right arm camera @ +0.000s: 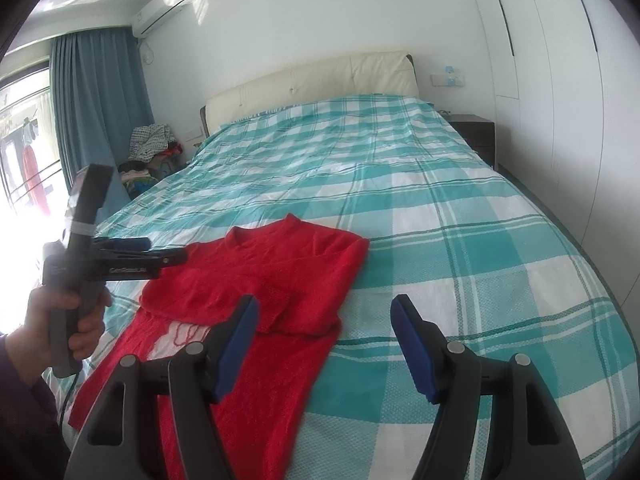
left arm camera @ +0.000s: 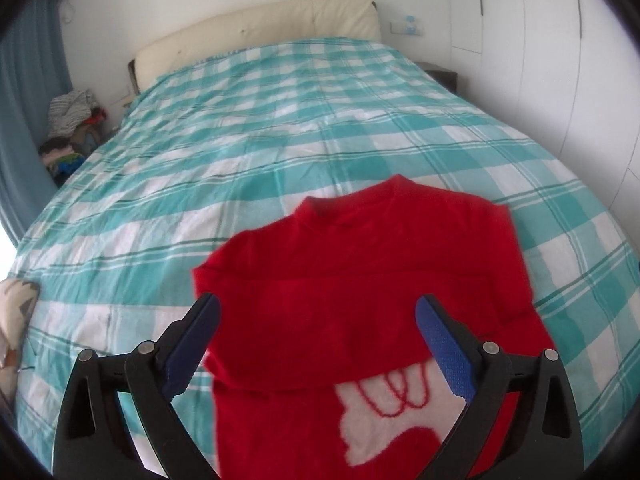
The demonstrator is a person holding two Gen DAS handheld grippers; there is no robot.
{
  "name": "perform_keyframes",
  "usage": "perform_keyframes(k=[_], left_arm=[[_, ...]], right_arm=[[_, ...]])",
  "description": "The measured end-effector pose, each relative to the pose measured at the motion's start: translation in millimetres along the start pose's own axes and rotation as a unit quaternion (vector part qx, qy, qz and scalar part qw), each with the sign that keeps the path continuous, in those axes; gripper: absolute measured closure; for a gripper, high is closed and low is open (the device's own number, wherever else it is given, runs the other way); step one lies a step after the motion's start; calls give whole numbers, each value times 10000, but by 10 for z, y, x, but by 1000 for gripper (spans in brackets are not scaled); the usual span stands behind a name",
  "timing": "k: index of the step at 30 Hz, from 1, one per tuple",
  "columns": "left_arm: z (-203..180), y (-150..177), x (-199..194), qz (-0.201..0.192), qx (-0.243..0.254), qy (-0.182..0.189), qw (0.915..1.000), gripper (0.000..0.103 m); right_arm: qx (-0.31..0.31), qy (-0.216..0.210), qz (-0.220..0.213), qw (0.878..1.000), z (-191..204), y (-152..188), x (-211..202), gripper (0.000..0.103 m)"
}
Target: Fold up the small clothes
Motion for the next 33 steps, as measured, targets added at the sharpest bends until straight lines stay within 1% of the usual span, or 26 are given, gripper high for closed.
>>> perform_keyframes(k=[3, 4, 5, 6, 7, 8, 9, 10, 11, 12, 13, 14, 15, 16, 17, 18, 19, 20, 22, 24, 25, 27, 28, 29, 31, 33], left_arm=[[711, 270, -94, 197, -275, -588, 9977, 4], [946, 384, -107, 264, -457, -762, 9957, 4], [1152, 499, -103, 333, -670, -843, 9936, 4], [1317, 616, -80, 412, -895, -838, 9916, 5], [1424, 734, -50, 492, -1091, -748, 9900, 6], [1455, 841, 0, 574, -1199, -557, 9896, 6], [1414, 928, 59, 661, -1171, -301, 9905, 9], [1316, 1009, 135, 823, -1006, -107, 9915, 15], [1196, 1067, 216, 1039, -721, 18, 9920, 20], [1050, 1105, 297, 1180, -346, 68, 9924, 28], [920, 1127, 357, 1196, 31, 25, 9928, 33], [821, 1139, 415, 1167, 338, -102, 9925, 33], [765, 1154, 477, 1153, 528, -250, 9916, 33], [746, 1171, 541, 1182, 591, -377, 9905, 33], [766, 1186, 603, 1225, 533, -451, 9900, 33], [788, 1196, 639, 1254, 395, -470, 9902, 33], [823, 1202, 650, 1262, 244, -457, 9906, 33], [858, 1202, 649, 1254, 129, -444, 9910, 33], [909, 1214, 645, 1223, 45, -470, 9914, 33], [948, 1233, 644, 1204, 0, -445, 9917, 33], [953, 1237, 651, 1193, -39, -436, 9919, 33], [966, 1223, 673, 1156, -96, -467, 9921, 33], [969, 1215, 684, 1134, -126, -498, 9922, 33], [984, 1196, 692, 1102, -166, -532, 9923, 34], [1007, 1159, 710, 1026, -249, -589, 9927, 39], [1025, 1133, 745, 991, -300, -628, 9926, 41]], right_arm=[[215, -11, 76, 9997, -55, 25, 33, 34], [264, -18, 127, 9996, -67, 47, 61, 34], [288, -9, 182, 9994, -72, 75, 87, 34], [290, 12, 231, 9993, -74, 107, 113, 34], [284, 27, 283, 9992, -68, 139, 139, 34], [300, 10, 340, 9990, -55, 174, 163, 34], [364, -69, 413, 9985, -36, 210, 198, 34], [490, -227, 511, 9972, -10, 257, 248, 34], [693, -446, 639, 9945, 15, 317, 308, 34], [989, -722, 801, 9892, 43, 383, 388, 34], [1329, -1010, 986, 9810, 82, 462, 477, 34], [1661, -1271, 1173, 9708, 121, 533, 579, 34], [1942, -1473, 1327, 9607, 161, 589, 683, 35], [2154, -1656, 1477, 9510, 218, 638, 783, 37], [2329, -1804, 1621, 9418, 278, 675, 876, 42], [2488, -1901, 1722, 9340, 335, 702, 964, 44], [2601, -1964, 1821, 9277, 396, 727, 1053, 44], [2628, -1958, 1933, 9248, 462, 755, 1142, 44], [2636, -1810, 2076, 9245, 556, 808, 1332, 46], [2791, -1808, 2072, 9200, 607, 837, 1522, 50], [2879, -1770, 2084, 9178, 614, 855, 1617, 55], [2981, -1624, 2126, 9163, 618, 908, 1763, 70], [2950, -1530, 2118, 9191, 611, 918, 1792, 89], [2892, -1418, 2067, 9239, 588, 904, 1780, 97], [2753, -1299, 1877, 9339, 572, 829, 1687, 98], [2519, -1158, 1687, 9459, 549, 730, 1555, 98]])
Point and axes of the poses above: each gripper's, at about its wrist camera, not at the fingertips, and x roughly the way its jaws point, z to its left, y to its underside, the point moved 8 cm from there along x, roughly the way its jaws point, and after that the axes turned 6 degrees about -z, right-handed, at the moved point
